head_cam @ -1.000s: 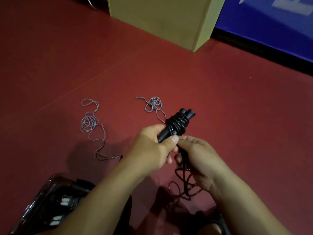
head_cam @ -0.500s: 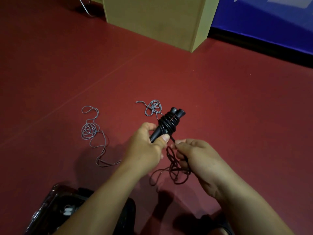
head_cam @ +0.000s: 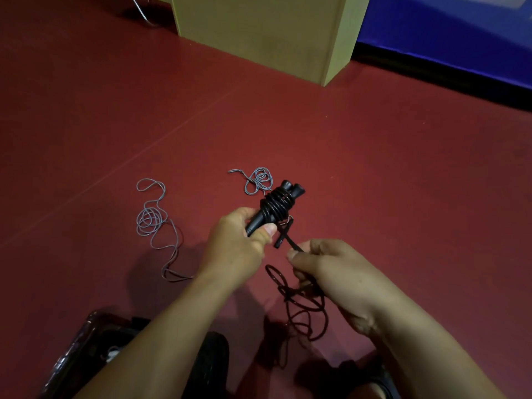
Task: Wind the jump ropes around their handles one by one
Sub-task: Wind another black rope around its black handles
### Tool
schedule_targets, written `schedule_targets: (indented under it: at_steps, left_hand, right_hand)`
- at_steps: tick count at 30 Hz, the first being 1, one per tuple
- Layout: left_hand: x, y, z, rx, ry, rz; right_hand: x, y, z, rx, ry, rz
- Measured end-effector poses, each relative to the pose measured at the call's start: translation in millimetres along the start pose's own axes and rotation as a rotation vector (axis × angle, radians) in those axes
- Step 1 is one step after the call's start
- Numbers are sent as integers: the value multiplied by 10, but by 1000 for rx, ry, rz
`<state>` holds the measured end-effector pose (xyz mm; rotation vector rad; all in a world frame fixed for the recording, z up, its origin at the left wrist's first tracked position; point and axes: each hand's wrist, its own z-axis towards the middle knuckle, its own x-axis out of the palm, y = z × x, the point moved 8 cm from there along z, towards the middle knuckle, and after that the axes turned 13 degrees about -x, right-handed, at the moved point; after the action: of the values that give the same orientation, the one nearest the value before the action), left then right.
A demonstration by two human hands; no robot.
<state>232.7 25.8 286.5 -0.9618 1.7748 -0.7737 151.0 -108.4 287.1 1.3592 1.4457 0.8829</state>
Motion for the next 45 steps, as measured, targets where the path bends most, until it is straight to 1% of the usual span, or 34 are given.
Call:
schedule_targets:
  at_steps: [2,4,6,9,11,13,16,18,21,23,28,32,34,38,42,45]
  left_hand:
    - [-31,22,5,5,-34,38]
    - [-83,36,24,-10,-77,65]
    - [-126,43,33,-27,-89,71]
    - [-134,43,38,-18,-77,142]
    - [-80,60,37,-30,-11,195]
    - [16,80,17,-42,90,273]
    - [171,87,-62,-25,243,361]
    - [233,70,-114,0,317,421]
    - [307,18,-189,53,405,478]
    - [348,-9,-230,77,446,498]
    - [417,-24,-341,81,592,507]
    - [430,-32,-406,84,691,465]
    - [428,-58,-426,90,728,431]
    - [445,-121,-518,81,826,339]
    - [446,-184,-604,94,907,301]
    - [409,-218,-641,112,967,257]
  right_hand:
    - [-22,-23,-5,18,-7,-79]
    - [-70,1,-16,-5,-18,-261]
    - [-119,68,-19,-83,-47,-435]
    - [-133,183,-24,-238,-72,-515]
    - [-112,261,-43,-331,-51,-504]
    - [-117,334,-61,-409,-38,-533]
    - [-176,397,-65,-530,-46,-702]
    - [-232,378,-29,-537,-46,-777]
    - [-313,397,5,-551,-56,-799]
    - [-367,417,9,-554,-85,-786]
    - [-561,401,25,-454,-207,-729]
    - [-672,409,14,-390,-236,-620]
    - [-709,394,14,-370,-225,-541]
    - [-685,370,21,-348,-159,-260]
    - [-649,383,40,-361,-99,-142]
    - [-627,396,55,-385,-54,-109]
